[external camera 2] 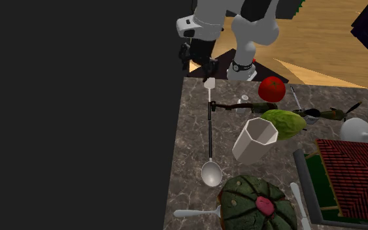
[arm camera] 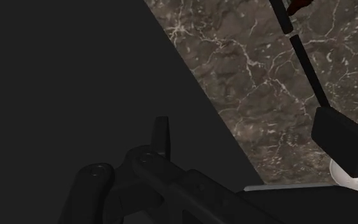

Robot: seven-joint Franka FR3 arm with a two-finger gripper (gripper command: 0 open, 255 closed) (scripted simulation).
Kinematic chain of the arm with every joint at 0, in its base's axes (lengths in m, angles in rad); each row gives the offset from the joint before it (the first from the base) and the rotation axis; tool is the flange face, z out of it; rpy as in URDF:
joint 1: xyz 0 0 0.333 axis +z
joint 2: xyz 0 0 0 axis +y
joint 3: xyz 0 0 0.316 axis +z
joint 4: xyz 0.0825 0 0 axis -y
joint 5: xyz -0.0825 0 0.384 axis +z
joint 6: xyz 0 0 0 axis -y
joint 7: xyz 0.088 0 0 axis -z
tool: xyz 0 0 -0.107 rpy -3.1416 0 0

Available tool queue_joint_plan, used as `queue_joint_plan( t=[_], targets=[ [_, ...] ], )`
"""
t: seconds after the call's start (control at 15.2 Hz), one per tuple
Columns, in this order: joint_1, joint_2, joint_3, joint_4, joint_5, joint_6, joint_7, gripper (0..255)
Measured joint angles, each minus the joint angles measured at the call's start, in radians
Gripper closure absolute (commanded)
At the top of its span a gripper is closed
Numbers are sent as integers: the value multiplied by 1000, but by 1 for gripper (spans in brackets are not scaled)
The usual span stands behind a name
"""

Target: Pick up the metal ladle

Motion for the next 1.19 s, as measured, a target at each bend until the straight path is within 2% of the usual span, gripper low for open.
queue_joint_plan(
  t=[0.59,1.19],
  targets=[
    [65,286,68,155,-43,61,-49,0],
    [141,571,118,351,-114,71,-107,0]
  ],
)
